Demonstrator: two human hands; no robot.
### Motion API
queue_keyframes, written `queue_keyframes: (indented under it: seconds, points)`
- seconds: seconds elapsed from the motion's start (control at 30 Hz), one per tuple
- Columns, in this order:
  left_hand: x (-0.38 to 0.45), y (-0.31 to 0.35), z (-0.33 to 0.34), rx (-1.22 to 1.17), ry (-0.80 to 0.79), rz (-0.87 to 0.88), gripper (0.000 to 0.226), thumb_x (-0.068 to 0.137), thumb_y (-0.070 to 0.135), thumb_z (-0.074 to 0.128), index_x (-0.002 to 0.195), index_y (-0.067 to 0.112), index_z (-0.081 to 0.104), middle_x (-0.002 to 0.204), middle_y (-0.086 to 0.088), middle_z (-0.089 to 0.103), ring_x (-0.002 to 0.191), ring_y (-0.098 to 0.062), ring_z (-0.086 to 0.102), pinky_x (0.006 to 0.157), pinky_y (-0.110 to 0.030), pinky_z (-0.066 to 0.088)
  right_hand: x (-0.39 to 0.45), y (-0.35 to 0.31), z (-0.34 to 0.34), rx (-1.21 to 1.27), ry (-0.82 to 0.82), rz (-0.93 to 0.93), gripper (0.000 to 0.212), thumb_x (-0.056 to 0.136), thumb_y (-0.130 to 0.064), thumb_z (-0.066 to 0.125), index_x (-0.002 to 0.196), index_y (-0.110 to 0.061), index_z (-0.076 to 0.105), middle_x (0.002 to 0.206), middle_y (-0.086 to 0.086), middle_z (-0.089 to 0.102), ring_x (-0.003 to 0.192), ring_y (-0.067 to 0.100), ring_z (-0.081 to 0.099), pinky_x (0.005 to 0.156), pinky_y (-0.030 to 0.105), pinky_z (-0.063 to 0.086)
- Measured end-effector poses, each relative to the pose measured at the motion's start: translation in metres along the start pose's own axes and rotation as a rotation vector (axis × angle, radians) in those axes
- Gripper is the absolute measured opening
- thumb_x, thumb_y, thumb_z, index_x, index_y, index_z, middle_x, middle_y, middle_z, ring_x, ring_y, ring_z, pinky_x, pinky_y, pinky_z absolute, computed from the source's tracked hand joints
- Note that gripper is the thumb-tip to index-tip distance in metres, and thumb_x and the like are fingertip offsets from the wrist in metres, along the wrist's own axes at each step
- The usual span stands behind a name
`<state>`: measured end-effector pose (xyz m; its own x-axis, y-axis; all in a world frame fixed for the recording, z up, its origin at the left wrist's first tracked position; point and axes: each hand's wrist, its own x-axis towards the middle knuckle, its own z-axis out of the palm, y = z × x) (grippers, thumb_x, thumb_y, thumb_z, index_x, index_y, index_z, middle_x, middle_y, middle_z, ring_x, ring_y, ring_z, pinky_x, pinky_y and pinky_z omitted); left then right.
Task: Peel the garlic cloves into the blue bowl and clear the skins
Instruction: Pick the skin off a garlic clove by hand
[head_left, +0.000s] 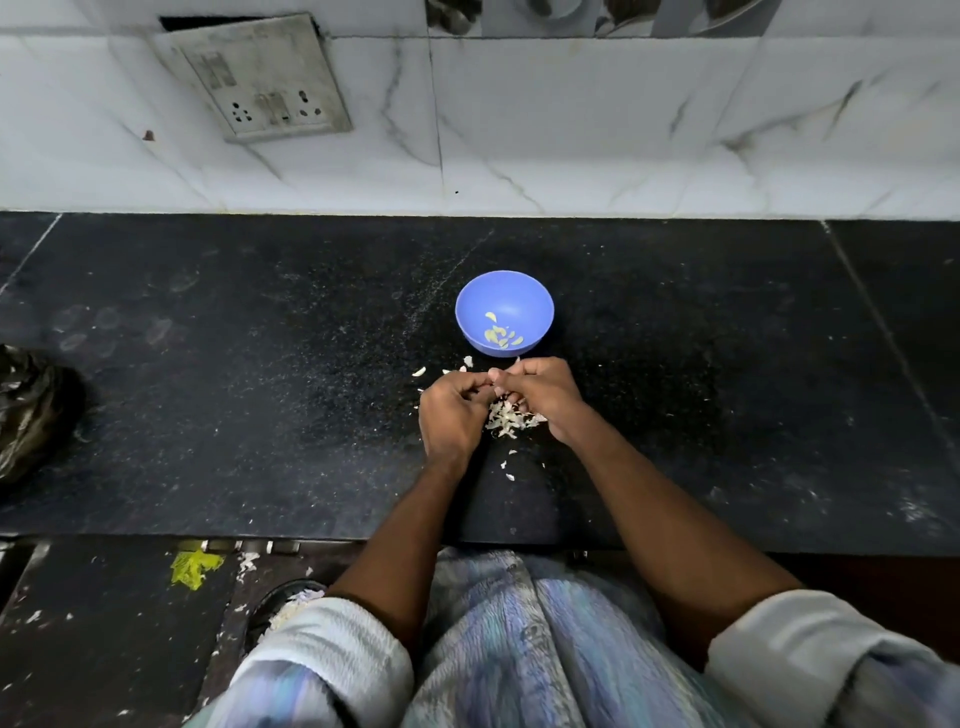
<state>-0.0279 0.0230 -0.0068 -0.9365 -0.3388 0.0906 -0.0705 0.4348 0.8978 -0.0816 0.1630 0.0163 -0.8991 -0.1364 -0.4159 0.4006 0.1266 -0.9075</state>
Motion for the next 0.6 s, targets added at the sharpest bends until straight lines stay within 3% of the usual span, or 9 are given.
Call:
queue_keyframes:
  seconds: [0.1,0.27,0.4,0.6]
  points:
    - [0.002,0.004,0.008,0.002,0.001,0.033,0.013,0.083,0.020,0.088,0.093,0.028,0.086,0.084,0.013,0.077,0.076,-0.004,0.070,0.072,-0.035,0.058,-0.001,0.002,-0.011,0.055,-0.010,0.044,0.029,0.093,-0.025,0.076,0.086,0.002,0.075,0.069,0.005,0.068,0.056,0.009,0.051,0.050,0.021,0.040]
    - [0.003,0.016,0.018,-0.052,0.026,-0.025,0.006,0.085,0.028,0.087,0.091,0.025,0.086,0.082,0.013,0.078,0.073,-0.004,0.072,0.072,-0.032,0.059,-0.003,0.003,-0.022,0.162,-0.076,0.087,0.015,0.097,-0.016,0.071,0.097,-0.001,0.073,0.074,0.002,0.068,0.064,0.010,0.057,0.056,0.024,0.044]
    - [0.006,0.023,0.022,-0.028,0.031,-0.023,0.005,0.087,0.022,0.084,0.089,0.026,0.085,0.082,0.013,0.077,0.074,-0.003,0.071,0.073,-0.033,0.059,-0.004,0.002,-0.024,0.227,-0.066,0.066,0.023,0.097,-0.009,0.070,0.110,0.010,0.069,0.075,0.007,0.069,0.065,0.011,0.062,0.061,0.022,0.049]
    - [0.009,0.023,0.020,0.022,0.018,-0.013,0.010,0.087,0.018,0.080,0.089,0.028,0.083,0.087,0.013,0.076,0.072,-0.002,0.070,0.069,-0.036,0.062,-0.005,0.002,-0.025,0.317,-0.059,0.093,0.018,0.094,-0.001,0.070,0.108,0.010,0.070,0.076,0.009,0.073,0.068,0.012,0.067,0.065,0.020,0.057]
